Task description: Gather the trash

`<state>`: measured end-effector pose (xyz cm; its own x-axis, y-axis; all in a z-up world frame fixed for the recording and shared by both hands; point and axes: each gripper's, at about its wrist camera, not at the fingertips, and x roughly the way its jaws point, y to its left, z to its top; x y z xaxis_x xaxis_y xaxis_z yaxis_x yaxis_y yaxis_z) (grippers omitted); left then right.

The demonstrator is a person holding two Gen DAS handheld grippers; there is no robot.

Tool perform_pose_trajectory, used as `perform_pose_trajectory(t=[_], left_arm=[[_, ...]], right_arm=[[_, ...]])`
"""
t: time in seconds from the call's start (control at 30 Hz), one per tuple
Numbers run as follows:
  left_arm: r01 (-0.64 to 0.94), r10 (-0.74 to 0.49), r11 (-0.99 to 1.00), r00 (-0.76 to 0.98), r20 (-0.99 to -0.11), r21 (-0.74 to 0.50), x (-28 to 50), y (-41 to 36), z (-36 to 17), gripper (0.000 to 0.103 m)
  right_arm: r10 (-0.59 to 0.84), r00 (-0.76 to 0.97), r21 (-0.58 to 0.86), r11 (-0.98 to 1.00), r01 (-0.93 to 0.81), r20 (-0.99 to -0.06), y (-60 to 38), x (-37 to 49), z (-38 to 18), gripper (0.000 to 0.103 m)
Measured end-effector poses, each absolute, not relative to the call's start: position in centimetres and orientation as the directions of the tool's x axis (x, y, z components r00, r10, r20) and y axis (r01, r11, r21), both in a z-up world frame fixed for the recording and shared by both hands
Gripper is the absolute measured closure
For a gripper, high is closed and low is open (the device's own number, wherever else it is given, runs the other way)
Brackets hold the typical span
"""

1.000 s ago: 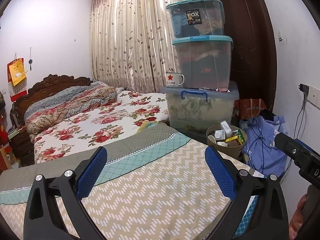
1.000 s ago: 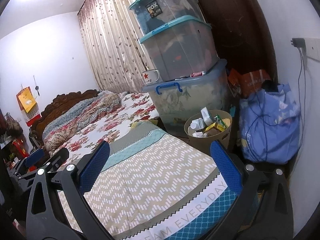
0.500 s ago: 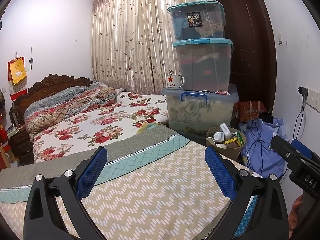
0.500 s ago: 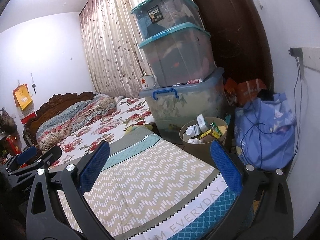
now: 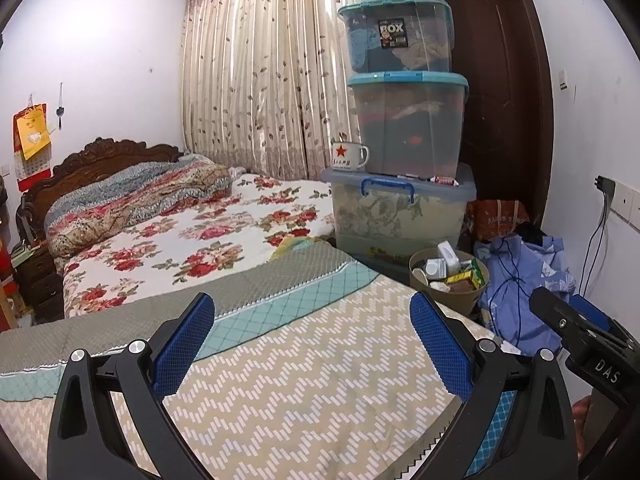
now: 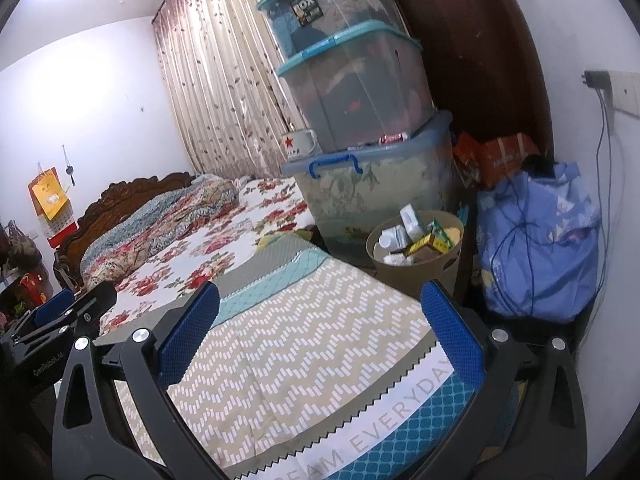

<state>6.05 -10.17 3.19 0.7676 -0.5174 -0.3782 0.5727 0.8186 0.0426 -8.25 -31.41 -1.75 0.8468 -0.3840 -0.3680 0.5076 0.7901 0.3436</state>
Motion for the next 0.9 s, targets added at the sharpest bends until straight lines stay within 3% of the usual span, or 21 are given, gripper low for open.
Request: perform_pose_trajectory(t=[0.6,0.9], left_arm=[[0.548,-0.466,0.832,0.77,-0.435,0.079,6.6,-10.5,2.7,0.009],[0.537,-0.453,0.834,0.798,-0.398,0.127,5.5,-10.8,2.9,0.009]], right_arm=[[-0.367,0.841,0.36,0.781,0.511,-0.397,-31.8,-7.8,-2.4,0.003],[-0.358,0.841,0.362,0.782,0.508,-0.406,-31.8,-7.7,-2.7,0.003]])
